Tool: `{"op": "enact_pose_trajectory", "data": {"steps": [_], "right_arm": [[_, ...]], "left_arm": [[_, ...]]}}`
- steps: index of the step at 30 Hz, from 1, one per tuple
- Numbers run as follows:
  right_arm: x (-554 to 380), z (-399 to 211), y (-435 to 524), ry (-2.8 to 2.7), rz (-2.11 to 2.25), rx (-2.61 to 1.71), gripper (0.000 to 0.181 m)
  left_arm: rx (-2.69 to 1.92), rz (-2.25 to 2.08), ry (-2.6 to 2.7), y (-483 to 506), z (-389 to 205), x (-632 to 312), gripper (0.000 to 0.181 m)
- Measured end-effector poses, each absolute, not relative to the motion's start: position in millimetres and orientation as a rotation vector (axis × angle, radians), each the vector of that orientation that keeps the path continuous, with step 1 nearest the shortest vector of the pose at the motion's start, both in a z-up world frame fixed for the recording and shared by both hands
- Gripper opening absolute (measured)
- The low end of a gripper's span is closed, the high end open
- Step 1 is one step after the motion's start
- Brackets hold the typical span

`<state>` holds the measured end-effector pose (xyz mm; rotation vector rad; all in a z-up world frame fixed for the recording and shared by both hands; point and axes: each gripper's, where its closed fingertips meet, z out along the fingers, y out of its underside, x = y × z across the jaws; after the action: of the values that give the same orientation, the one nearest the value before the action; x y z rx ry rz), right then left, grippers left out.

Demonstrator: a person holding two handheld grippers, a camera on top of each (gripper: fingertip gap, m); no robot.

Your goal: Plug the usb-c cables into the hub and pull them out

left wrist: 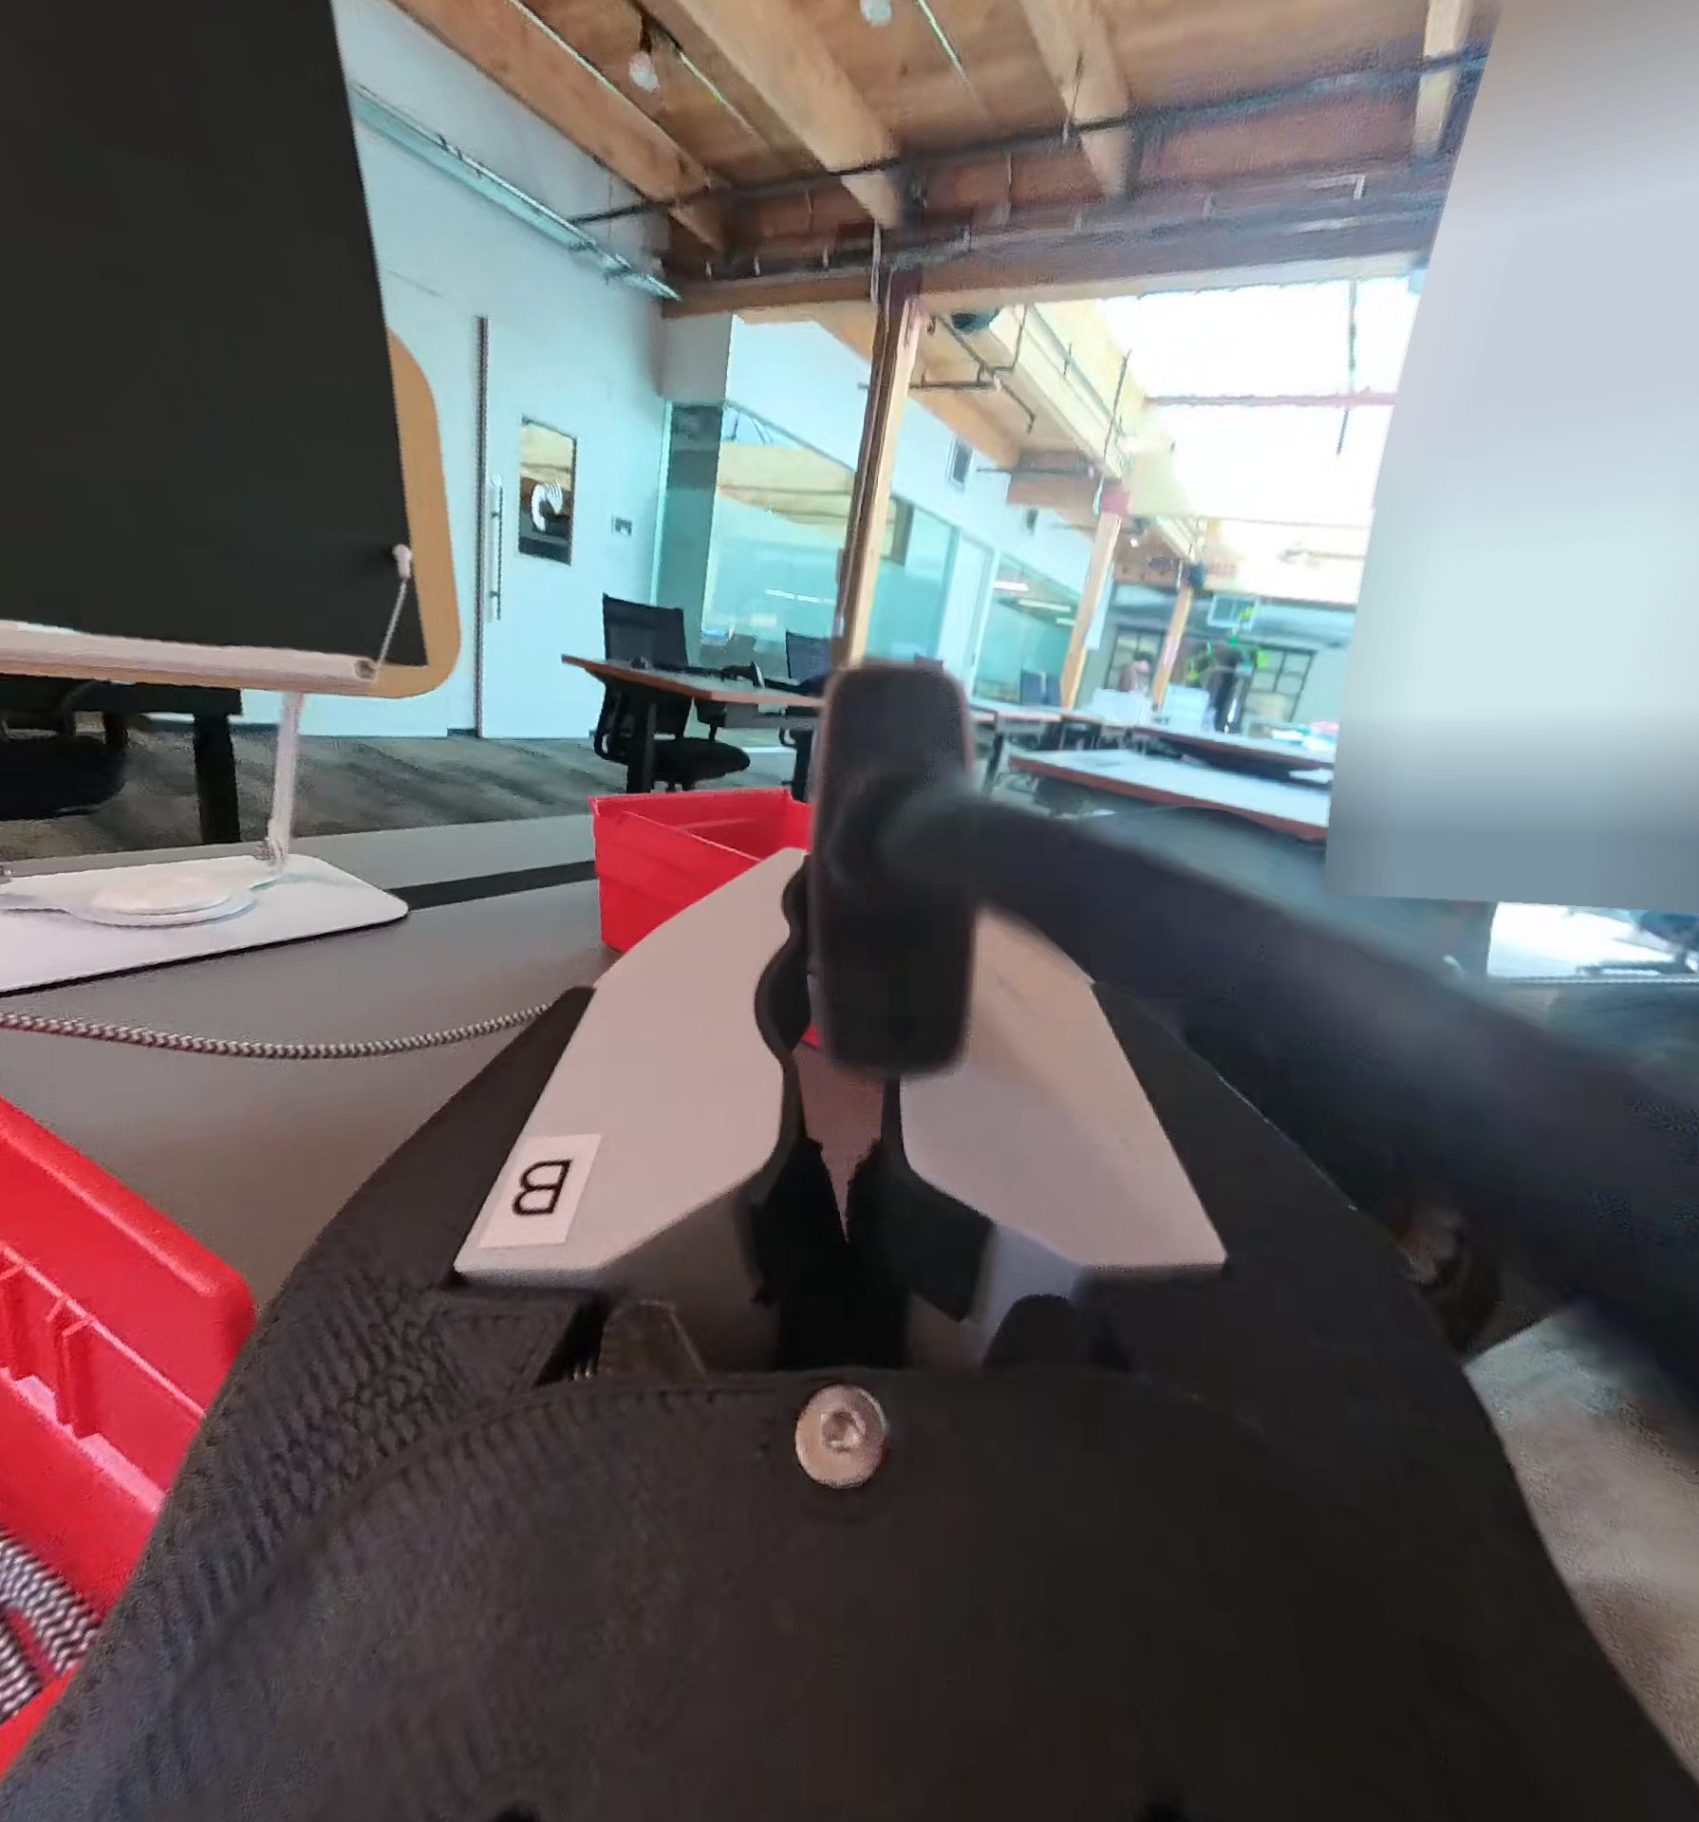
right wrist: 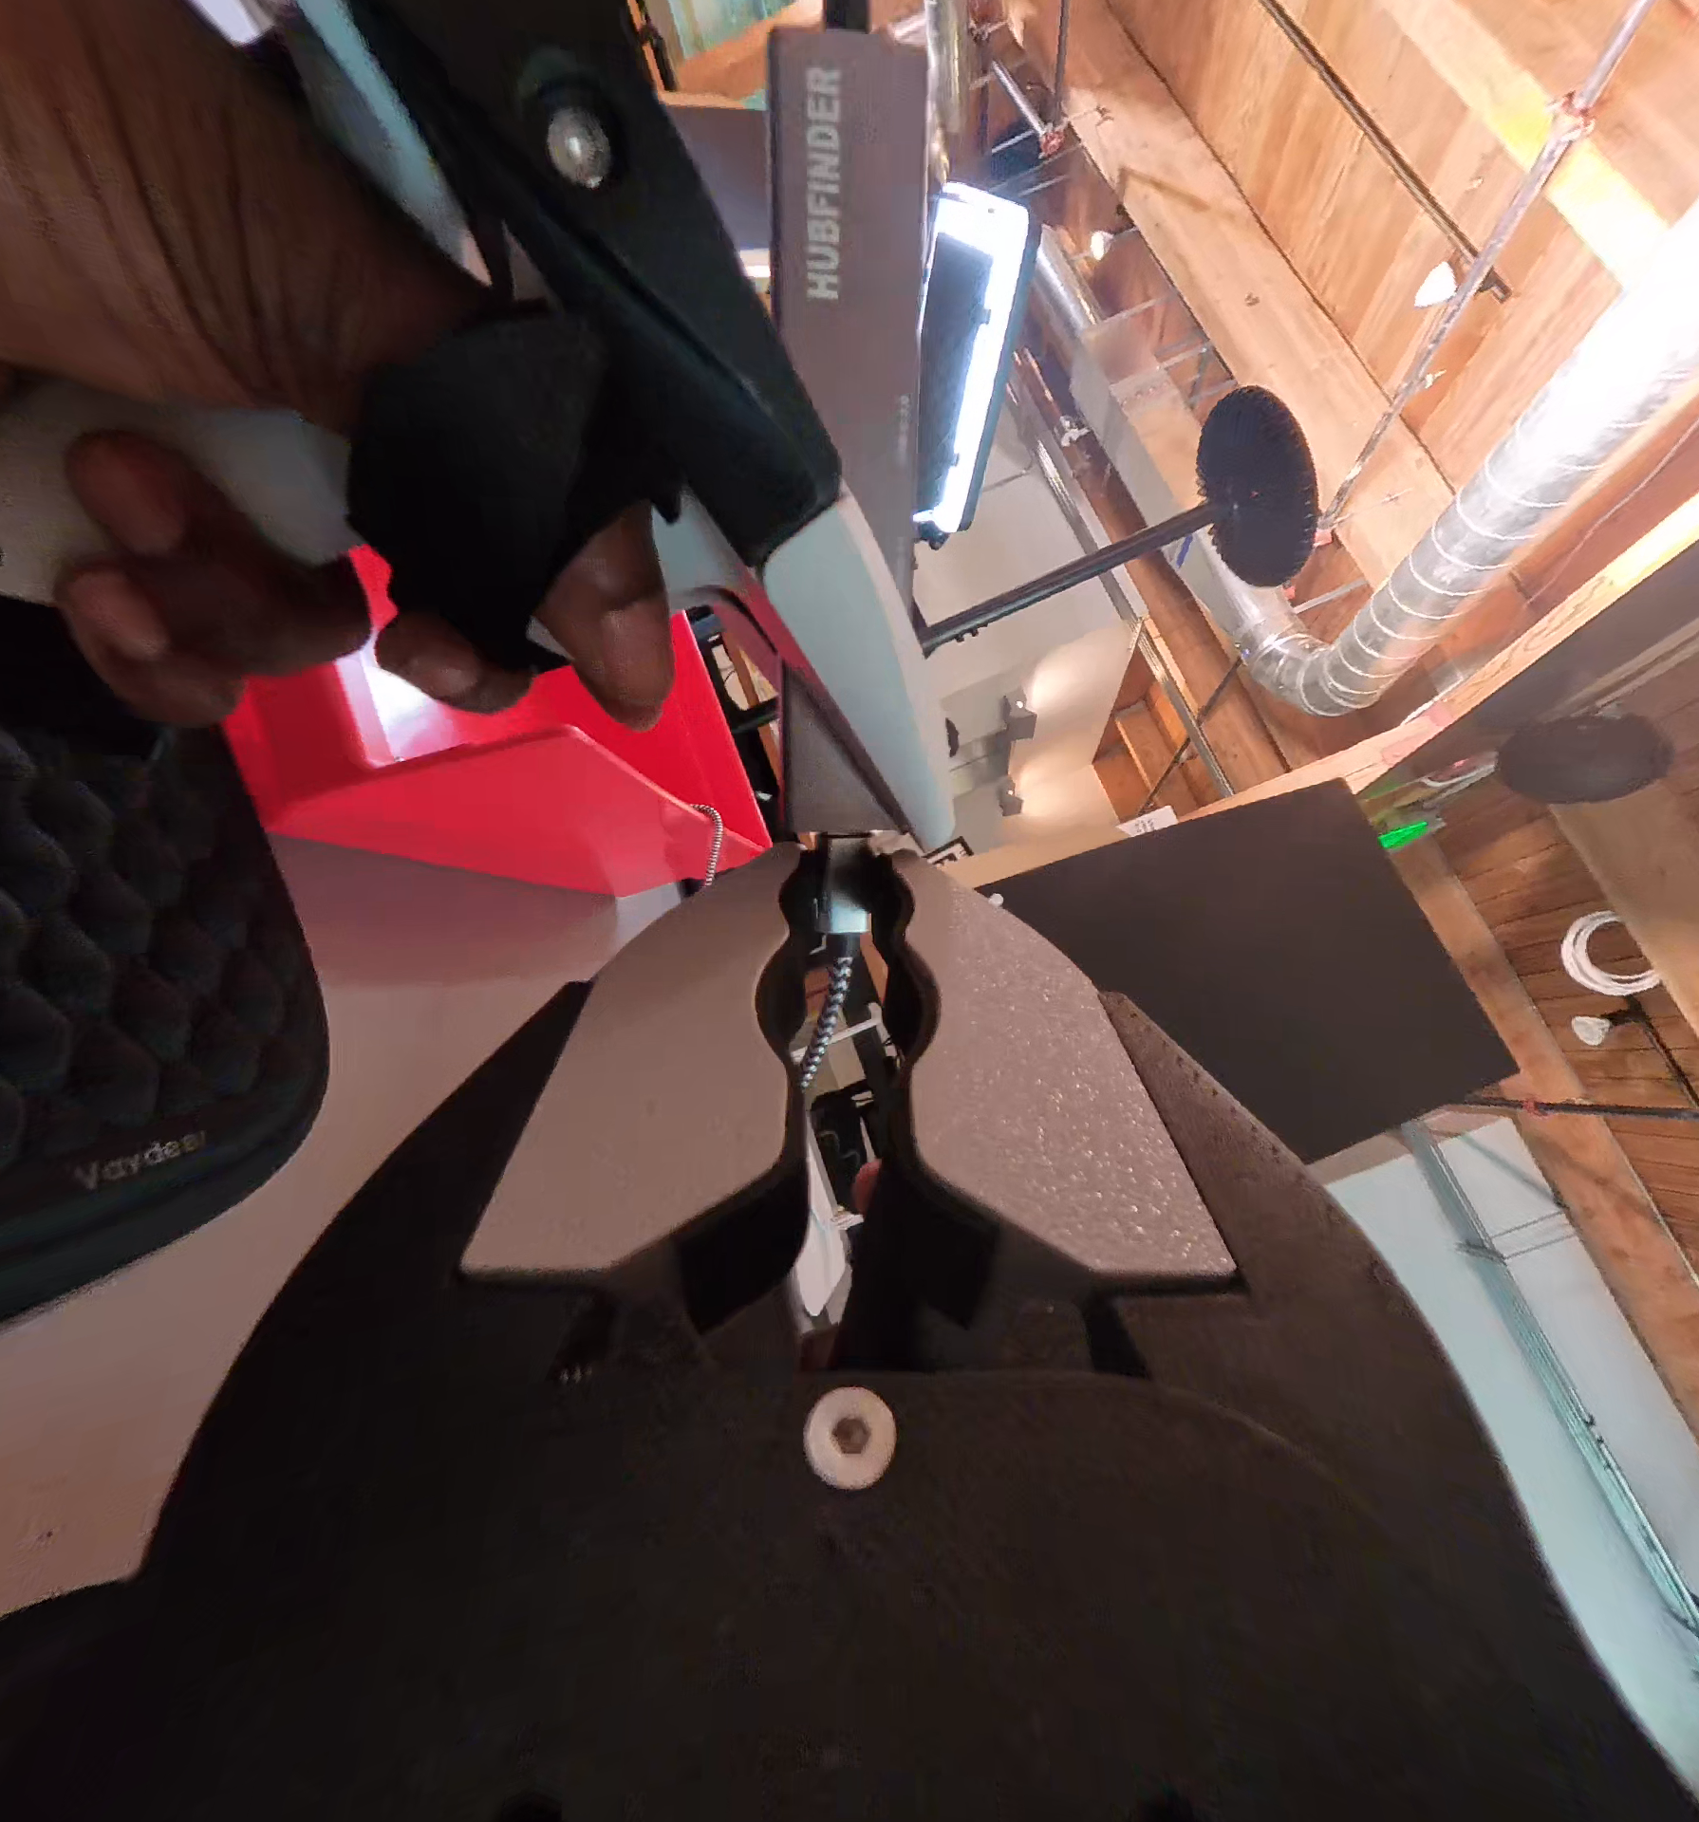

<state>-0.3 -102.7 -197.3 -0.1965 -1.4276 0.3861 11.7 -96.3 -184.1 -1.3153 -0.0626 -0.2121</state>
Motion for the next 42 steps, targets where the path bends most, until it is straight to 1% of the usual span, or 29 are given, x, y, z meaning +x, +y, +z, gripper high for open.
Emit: {"op": "enact_pose_trajectory", "data": {"steps": [6,11,16,18,20,22,24,28,29,30,31,32,33,34,35,37,40,41,42], "right_arm": [[11.7,-196.3,-101.7,-1.401,0.451,-0.208,0.011],[11.5,-204.3,-107.6,-1.431,0.511,-0.192,0.011],[9.0,-214.3,-106.1,-1.435,0.504,-0.175,0.011],[7.6,-214.9,-102.4,-1.424,0.425,-0.183,0.017],[5.9,-213.8,-99.5,-1.412,0.363,-0.186,0.016],[4.6,-213.6,-98.7,-1.422,0.312,-0.165,0.011],[3.2,-214.3,-98.9,-1.442,0.321,-0.173,0.010],[-3.5,-220.9,-99.3,-1.410,0.388,-0.118,0.011],[-5.5,-221.4,-95.7,-1.420,0.390,-0.141,0.009],[-17.0,-236.5,-57.5,-1.488,0.232,-0.309,0.000],[-22.6,-255.5,-8.0,-1.529,0.100,-0.446,0.001],[-18.0,-243.9,-12.6,-1.514,0.221,-0.445,0.000],[-11.9,-213.0,-53.5,-1.480,0.424,-0.403,0.000],[-9.5,-189.5,-84.2,-1.434,0.488,-0.318,0.000],[-15.8,-185.6,-86.4,-1.425,0.463,-0.305,0.000],[-22.0,-196.6,-66.6,-1.445,0.520,-0.349,0.000],[-10.0,-196.6,-77.2,-1.474,0.681,-0.354,0.000],[-5.6,-191.7,-82.4,-1.445,0.680,-0.333,0.007],[-1.9,-189.4,-90.1,-1.435,0.655,-0.292,0.031]], "left_arm": [[-1.419,-0.105,0.043,-96.8,-183.8,25.2,0.006],[-1.527,0.070,0.123,-105.6,-192.4,25.4,0.006],[-1.586,0.036,0.113,-101.3,-204.5,22.9,0.008],[-1.596,0.042,0.121,-98.5,-208.1,25.3,0.008],[-1.592,0.007,0.128,-96.1,-207.8,30.7,0.007],[-1.576,0.002,0.112,-96.6,-205.8,28.6,0.007],[-1.568,-0.011,0.098,-97.2,-205.8,27.2,0.007],[-1.646,0.153,0.114,-98.2,-212.8,21.4,0.006],[-1.653,0.171,0.128,-99.8,-210.8,22.7,0.006],[-1.613,0.179,0.155,-108.0,-198.8,27.6,0.008],[-1.471,0.219,0.148,-131.7,-162.1,29.4,0.005],[-1.525,0.377,0.154,-145.4,-156.2,15.1,0.007],[-1.478,0.452,0.151,-148.6,-152.2,6.1,0.007],[-1.518,0.434,0.134,-141.4,-159.9,-0.3,0.007],[-1.514,0.429,0.109,-139.0,-158.7,-5.7,0.008],[-1.459,0.370,0.072,-148.5,-148.8,-11.6,0.007],[-1.475,0.254,0.006,-150.0,-159.3,-23.2,0.007],[-1.457,0.192,-0.012,-148.6,-159.5,-22.3,0.007],[-1.434,0.149,-0.020,-148.0,-158.9,-20.9,0.007]]}}
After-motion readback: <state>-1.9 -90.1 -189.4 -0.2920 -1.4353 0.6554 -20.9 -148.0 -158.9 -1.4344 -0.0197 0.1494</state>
